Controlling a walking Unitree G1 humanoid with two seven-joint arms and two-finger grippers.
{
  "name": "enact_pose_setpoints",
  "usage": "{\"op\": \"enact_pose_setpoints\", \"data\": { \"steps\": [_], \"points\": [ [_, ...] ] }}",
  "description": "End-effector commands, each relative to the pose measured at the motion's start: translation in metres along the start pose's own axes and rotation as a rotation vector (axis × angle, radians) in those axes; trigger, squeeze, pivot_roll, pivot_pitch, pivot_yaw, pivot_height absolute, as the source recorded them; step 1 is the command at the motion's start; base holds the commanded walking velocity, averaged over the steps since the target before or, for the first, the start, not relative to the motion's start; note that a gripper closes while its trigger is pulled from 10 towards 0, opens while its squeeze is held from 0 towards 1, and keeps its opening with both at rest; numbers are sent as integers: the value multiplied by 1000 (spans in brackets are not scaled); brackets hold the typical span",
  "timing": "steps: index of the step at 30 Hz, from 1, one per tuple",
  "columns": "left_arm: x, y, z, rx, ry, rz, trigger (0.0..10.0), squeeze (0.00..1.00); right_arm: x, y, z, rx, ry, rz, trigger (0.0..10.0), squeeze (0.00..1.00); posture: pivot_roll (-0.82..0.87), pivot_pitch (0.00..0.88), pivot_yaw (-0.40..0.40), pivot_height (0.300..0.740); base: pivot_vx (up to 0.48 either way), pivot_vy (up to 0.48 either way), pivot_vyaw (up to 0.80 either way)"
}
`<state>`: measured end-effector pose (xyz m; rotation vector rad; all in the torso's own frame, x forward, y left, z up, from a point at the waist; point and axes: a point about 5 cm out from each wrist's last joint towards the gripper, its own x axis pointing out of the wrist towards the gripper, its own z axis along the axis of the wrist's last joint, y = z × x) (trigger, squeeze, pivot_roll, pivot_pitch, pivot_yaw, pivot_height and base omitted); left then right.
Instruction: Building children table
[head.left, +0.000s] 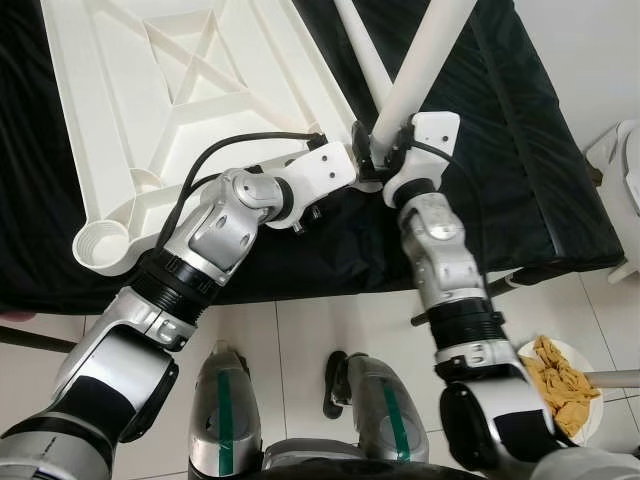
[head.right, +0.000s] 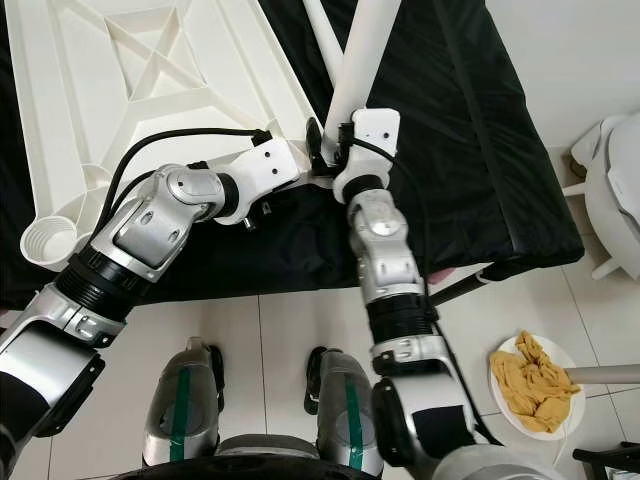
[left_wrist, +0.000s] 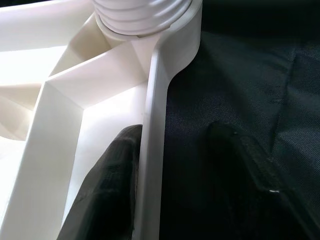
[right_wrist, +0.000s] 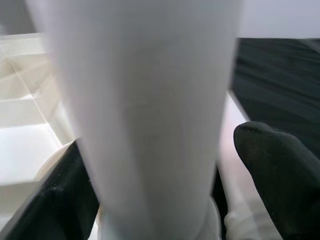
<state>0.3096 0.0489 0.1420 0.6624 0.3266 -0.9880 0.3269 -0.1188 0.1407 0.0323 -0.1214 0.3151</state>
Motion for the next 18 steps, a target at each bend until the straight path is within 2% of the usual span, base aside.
{"op": "enact_pose_setpoints", "data": {
  "steps": [1,3,4,5,8,12,18],
  "points": [
    [1,-1,-4,-7,20,-7,10000,0,-1,1,0,18,-2,40,10000,0,17,34,-58,740,0,0,0],
    [1,-1,-3,-6,18,-5,10000,0,-5,-6,1,2,12,163,10000,0,18,35,-57,740,0,0,0],
    [1,-1,-3,-6,18,-5,10000,0,-5,-6,1,2,12,163,10000,0,18,35,-57,740,0,0,0],
    [1,0,-3,-6,16,-4,10000,0,-7,-11,1,-13,20,233,10000,0,17,35,-55,740,0,0,0],
    [1,0,-2,-5,15,-3,10000,0,-9,-16,2,-27,27,287,10000,0,17,36,-54,740,0,0,0],
    [0,1,-2,-1,14,-4,10000,0,-9,-34,8,-23,36,402,10000,0,18,34,-49,740,0,0,0],
    [0,2,-2,3,14,-5,10000,0,-1,-49,11,-57,52,417,10000,0,26,28,-46,740,0,0,0]
  ]
}}
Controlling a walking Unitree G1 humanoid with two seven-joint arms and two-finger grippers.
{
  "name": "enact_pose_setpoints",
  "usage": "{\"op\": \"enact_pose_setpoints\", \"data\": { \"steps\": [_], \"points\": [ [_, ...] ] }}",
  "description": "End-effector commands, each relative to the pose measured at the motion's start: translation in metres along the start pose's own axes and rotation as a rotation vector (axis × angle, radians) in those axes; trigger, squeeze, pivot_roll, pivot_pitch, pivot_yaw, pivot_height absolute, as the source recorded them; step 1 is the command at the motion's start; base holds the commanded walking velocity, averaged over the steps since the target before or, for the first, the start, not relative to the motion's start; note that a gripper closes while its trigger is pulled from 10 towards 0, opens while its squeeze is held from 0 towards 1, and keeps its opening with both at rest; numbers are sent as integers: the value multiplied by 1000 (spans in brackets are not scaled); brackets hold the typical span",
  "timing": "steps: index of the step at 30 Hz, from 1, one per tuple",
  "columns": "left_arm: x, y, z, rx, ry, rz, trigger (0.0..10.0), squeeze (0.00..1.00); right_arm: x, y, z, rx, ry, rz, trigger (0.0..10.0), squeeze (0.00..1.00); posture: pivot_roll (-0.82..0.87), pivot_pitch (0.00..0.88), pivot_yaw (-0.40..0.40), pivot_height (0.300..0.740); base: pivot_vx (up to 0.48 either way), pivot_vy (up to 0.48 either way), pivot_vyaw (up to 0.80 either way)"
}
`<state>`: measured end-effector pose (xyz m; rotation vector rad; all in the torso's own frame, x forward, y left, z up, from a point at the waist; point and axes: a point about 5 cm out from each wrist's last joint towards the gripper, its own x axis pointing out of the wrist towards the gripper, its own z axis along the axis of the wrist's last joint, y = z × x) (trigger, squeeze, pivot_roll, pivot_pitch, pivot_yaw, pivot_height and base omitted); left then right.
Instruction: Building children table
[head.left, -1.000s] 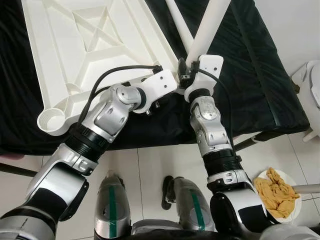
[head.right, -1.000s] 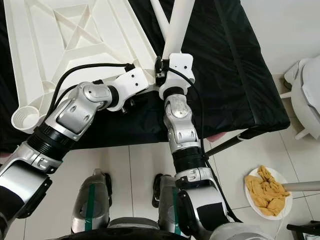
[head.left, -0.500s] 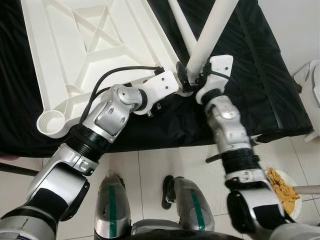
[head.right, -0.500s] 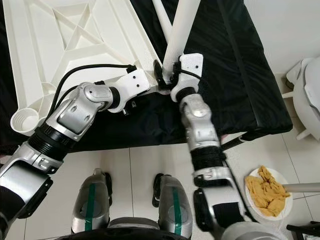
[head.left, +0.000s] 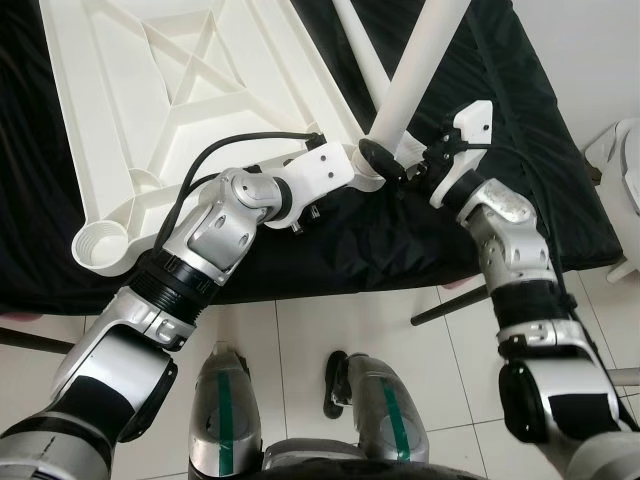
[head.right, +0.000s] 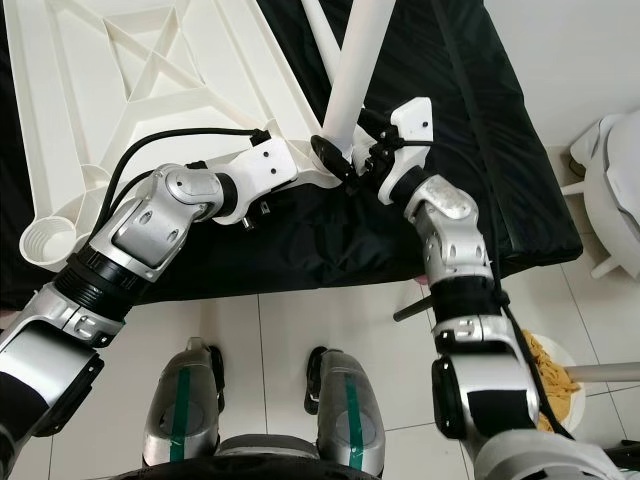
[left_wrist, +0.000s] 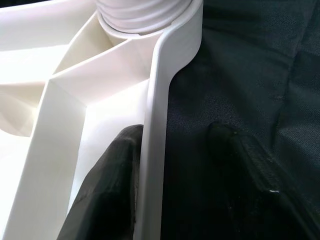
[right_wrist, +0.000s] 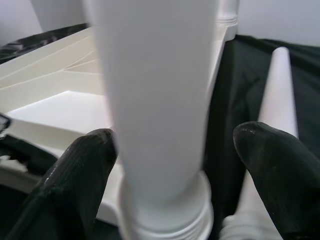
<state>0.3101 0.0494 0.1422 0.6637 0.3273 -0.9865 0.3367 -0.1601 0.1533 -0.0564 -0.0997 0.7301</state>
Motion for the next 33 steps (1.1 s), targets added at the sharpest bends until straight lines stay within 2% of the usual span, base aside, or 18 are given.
{"op": "enact_pose_setpoints", "data": {
  "steps": [1,8,9,10,11,21,22,24,25,33],
  "points": [
    [0,1,-1,3,13,-6,10000,0,-2,-6,-3,3,15,-1,10000,0,26,28,-46,740,0,0,0],
    [0,2,-1,8,13,-7,10000,0,0,-16,-5,12,40,22,10000,0,35,22,-44,740,0,0,0],
    [-1,2,-1,11,13,-6,10000,0,0,-16,-7,16,52,41,2078,0,36,20,-44,740,0,0,0],
    [-1,2,-1,11,13,-6,10000,0,0,-16,-7,16,52,41,2078,0,36,20,-44,740,0,0,0],
    [-1,2,-1,12,13,-7,10000,0,0,-16,-8,24,56,52,0,0,37,17,-45,740,0,0,0],
    [0,1,0,18,10,-11,10000,0,-2,-15,-12,35,57,93,0,0,34,13,-45,740,0,0,0],
    [0,1,1,19,8,-12,10000,0,-2,-15,-13,34,59,96,4706,0,33,10,-47,740,0,0,0],
    [0,0,1,20,8,-13,10000,0,-2,-15,-14,33,60,97,4706,0,33,10,-47,740,0,0,0],
    [0,0,1,19,7,-14,10000,0,-3,-15,-14,31,61,98,10000,0,32,8,-47,740,0,0,0],
    [1,-2,1,23,6,-18,10000,0,-4,-14,-14,35,36,80,10000,0,27,1,-52,740,0,0,0]
  ]
}}
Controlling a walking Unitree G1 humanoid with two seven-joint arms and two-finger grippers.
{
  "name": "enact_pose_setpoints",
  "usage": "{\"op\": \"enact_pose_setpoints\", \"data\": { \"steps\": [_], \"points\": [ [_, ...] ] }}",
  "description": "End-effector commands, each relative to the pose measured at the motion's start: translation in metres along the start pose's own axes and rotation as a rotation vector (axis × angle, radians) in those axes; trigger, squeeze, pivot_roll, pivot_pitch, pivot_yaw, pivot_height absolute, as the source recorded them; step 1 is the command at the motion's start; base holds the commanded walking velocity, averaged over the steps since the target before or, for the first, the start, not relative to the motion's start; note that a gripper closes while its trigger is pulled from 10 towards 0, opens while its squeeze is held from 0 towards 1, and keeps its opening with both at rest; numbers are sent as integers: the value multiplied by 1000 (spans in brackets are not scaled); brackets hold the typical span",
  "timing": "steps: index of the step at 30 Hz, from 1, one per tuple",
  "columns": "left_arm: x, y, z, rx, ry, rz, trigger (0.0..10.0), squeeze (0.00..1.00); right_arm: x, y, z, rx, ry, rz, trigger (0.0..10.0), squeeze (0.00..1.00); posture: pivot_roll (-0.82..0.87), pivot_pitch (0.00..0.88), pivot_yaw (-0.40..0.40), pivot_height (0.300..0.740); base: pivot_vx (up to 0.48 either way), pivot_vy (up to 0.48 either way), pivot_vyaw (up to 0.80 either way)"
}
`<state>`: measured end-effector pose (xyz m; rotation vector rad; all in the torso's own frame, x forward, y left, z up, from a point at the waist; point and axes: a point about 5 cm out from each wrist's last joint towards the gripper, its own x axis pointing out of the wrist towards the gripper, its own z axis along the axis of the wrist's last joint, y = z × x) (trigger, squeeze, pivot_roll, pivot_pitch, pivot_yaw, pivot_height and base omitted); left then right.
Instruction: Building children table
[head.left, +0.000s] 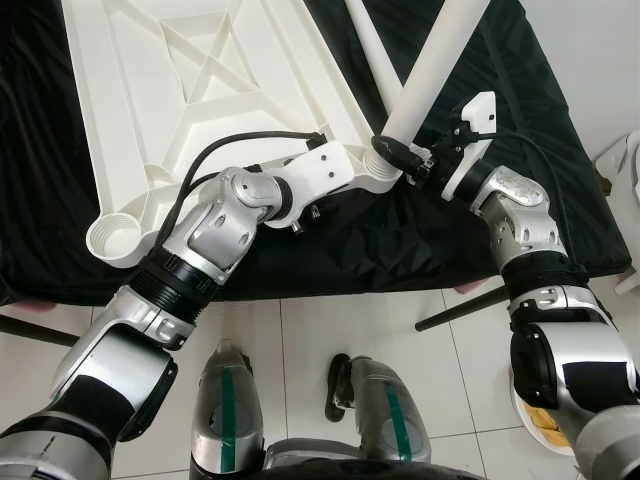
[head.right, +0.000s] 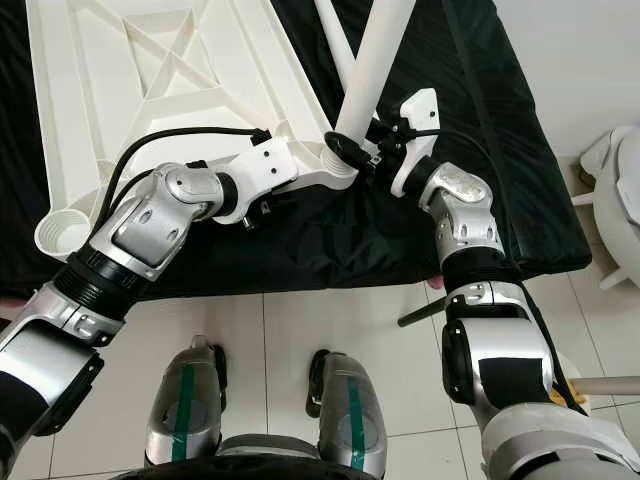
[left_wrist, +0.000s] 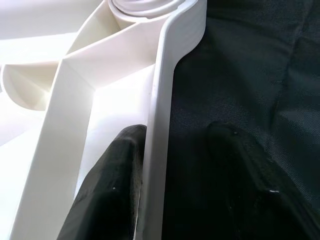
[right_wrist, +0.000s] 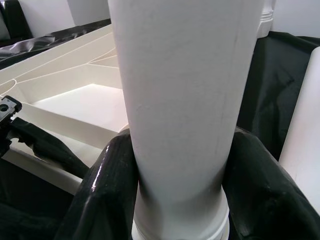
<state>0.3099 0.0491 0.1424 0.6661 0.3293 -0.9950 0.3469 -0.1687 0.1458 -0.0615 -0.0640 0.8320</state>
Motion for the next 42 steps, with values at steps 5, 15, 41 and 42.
{"op": "enact_pose_setpoints", "data": {
  "steps": [5,15,41,42],
  "points": [
    [1,-2,1,19,4,-12,10000,0,-4,0,-4,32,-32,-66,10000,0,27,7,-55,740,0,0,0],
    [1,-3,-1,14,8,-12,10000,0,1,6,2,46,-122,-236,10000,0,26,15,-58,740,0,0,0],
    [-1,-2,-1,10,9,-11,10000,0,26,58,7,122,-208,-748,10000,0,27,40,-57,740,0,0,0],
    [-1,-3,0,10,9,-11,10000,0,27,61,7,128,-211,-779,10000,0,27,40,-57,740,0,0,0]
  ]
}}
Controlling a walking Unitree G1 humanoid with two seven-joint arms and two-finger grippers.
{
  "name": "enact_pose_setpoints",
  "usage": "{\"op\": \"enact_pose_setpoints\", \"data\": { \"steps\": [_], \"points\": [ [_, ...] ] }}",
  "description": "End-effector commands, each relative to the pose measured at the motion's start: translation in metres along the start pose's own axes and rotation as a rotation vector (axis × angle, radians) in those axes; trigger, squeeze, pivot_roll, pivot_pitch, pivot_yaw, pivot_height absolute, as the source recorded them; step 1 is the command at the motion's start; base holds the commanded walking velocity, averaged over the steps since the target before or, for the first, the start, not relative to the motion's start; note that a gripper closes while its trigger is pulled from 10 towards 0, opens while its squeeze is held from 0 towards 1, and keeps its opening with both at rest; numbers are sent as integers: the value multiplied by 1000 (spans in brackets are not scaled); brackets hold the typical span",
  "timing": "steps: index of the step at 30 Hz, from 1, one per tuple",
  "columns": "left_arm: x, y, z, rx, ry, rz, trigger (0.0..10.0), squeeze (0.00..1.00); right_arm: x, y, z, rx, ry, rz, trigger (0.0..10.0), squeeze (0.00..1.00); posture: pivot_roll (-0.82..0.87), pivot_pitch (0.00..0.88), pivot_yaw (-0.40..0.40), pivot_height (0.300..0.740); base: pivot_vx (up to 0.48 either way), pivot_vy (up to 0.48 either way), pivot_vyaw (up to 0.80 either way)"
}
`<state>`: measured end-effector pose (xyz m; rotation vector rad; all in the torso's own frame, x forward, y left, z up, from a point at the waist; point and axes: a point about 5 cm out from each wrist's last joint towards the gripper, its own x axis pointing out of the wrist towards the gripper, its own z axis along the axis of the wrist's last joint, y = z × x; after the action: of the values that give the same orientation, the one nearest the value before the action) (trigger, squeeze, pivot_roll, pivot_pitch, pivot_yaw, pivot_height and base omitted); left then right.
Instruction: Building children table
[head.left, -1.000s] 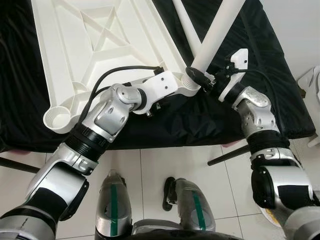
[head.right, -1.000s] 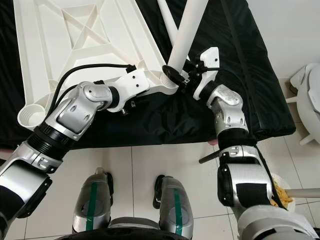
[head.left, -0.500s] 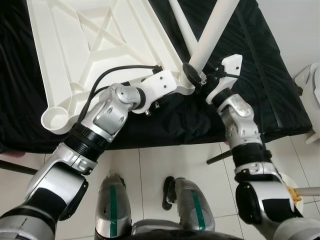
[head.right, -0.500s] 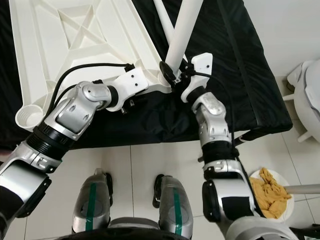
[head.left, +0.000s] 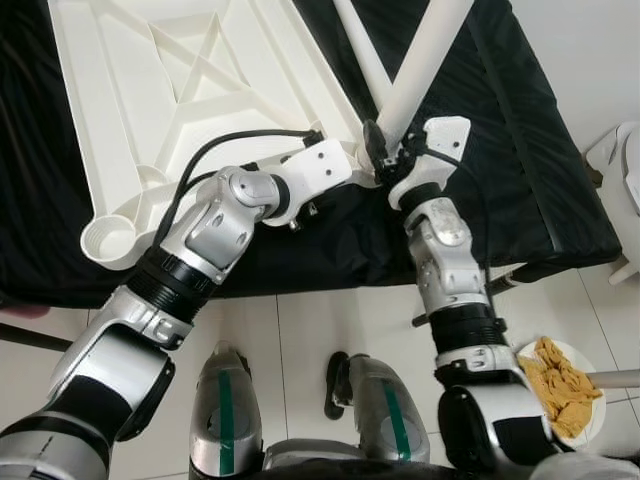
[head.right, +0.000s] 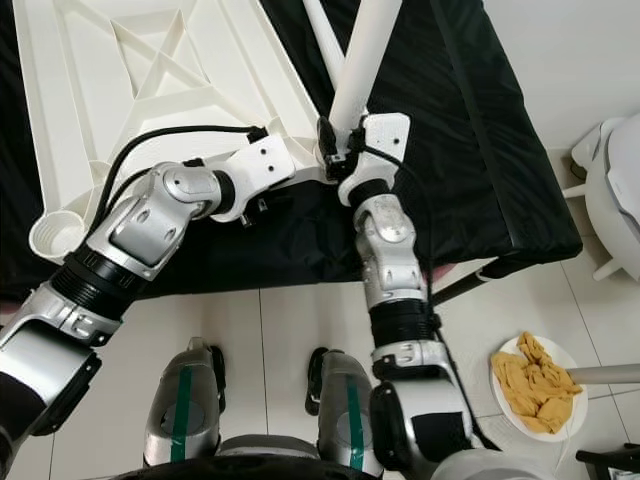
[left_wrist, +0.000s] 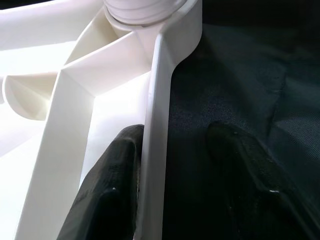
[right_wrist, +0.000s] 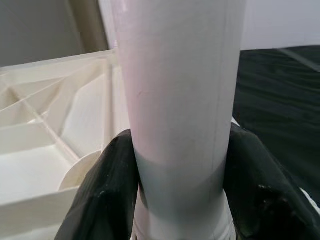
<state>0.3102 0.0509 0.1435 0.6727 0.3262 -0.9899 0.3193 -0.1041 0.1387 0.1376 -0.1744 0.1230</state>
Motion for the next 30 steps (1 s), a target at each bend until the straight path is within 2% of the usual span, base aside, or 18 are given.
{"op": "enact_pose_setpoints", "data": {
  "steps": [1,2,3,25,26,27,30],
  "points": [
    [1,-4,0,5,7,-17,10000,0,2,-2,11,20,-49,-63,10000,0,27,40,-57,740,0,0,0],
    [1,-4,0,4,6,-17,10000,0,1,5,10,27,-45,-67,10000,0,27,41,-56,740,0,0,0],
    [1,-4,0,4,6,-17,10000,0,1,5,10,27,-45,-67,10000,0,27,41,-56,740,0,0,0],
    [0,-4,1,7,5,-18,10000,0,-1,-3,11,7,-29,-125,10000,0,25,40,-54,740,0,0,0],
    [0,-4,1,7,5,-18,10000,0,0,-5,12,6,-27,-123,10000,247,25,40,-54,740,0,0,0],
    [0,-4,1,8,5,-19,10000,0,0,-7,13,7,-29,-117,10000,1000,24,37,-56,740,0,0,0],
    [1,-5,1,8,5,-19,10000,0,1,-12,19,1,-68,-86,10000,1000,25,35,-59,740,0,0,0]
  ]
}}
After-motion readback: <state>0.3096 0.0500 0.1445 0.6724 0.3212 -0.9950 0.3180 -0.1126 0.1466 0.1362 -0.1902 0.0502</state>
